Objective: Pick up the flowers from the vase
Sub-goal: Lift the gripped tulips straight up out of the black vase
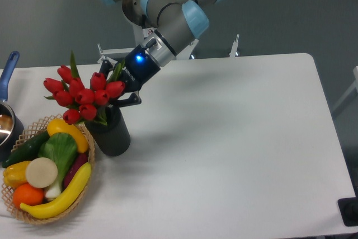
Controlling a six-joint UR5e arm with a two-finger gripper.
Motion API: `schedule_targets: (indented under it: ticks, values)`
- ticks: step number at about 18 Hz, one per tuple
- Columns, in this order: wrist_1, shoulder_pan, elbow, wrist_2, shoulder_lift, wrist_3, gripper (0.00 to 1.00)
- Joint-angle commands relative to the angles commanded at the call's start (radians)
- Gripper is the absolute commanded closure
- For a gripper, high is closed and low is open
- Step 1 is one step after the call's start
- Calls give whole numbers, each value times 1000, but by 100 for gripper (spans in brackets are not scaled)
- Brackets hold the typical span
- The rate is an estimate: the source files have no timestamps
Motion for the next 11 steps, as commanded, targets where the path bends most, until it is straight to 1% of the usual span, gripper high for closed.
schedule_targets:
  ticks: [2,4,7,9,11]
  values:
    - [0,6,3,-2,21,-20,95]
    - [-2,18,6,-27,46,-40,95]
    - [-2,46,14,-70,83,-136,95]
    - [-3,60,34,-78,103,-204,95]
    - [-3,71,63,-78,106,-256,95]
